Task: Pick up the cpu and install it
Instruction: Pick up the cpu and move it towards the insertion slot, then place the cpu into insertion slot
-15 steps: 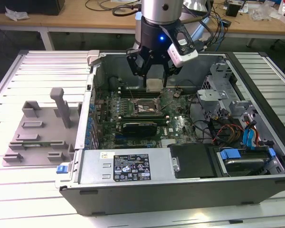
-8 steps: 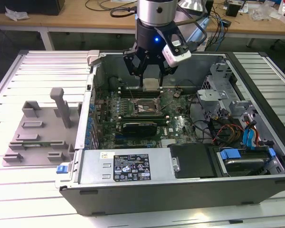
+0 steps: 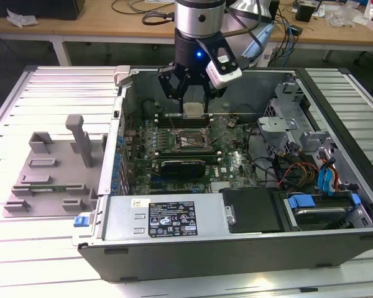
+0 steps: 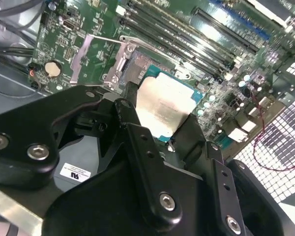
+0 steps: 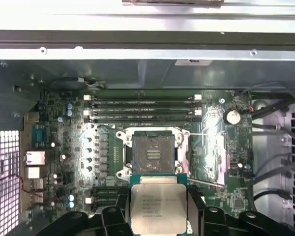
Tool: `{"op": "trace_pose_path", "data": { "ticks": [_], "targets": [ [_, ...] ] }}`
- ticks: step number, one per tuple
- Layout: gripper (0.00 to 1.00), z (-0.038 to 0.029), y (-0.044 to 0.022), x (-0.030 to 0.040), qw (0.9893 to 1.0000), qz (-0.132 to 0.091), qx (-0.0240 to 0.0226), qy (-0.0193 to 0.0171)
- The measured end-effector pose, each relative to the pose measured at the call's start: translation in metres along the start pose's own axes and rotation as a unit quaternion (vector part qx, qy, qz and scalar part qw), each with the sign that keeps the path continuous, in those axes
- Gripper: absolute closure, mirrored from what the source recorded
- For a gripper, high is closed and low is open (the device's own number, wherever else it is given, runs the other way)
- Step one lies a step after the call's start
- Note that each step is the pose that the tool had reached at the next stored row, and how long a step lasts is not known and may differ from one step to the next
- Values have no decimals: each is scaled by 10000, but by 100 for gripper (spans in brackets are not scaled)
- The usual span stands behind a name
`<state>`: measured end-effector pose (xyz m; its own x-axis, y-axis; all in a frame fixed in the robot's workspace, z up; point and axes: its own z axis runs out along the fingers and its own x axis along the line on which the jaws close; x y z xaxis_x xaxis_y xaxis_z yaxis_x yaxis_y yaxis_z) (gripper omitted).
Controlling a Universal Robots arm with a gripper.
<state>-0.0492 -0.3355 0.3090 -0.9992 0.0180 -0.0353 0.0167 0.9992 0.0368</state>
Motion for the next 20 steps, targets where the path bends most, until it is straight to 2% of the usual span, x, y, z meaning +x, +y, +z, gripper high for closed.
{"op": "trace_pose_path", "data": {
  "ticks": [5,20],
  "targets": [
    [45,43,105,9,10000,-4,1,0],
    [45,45,109,5,10000,-3,0,0]
  ]
}}
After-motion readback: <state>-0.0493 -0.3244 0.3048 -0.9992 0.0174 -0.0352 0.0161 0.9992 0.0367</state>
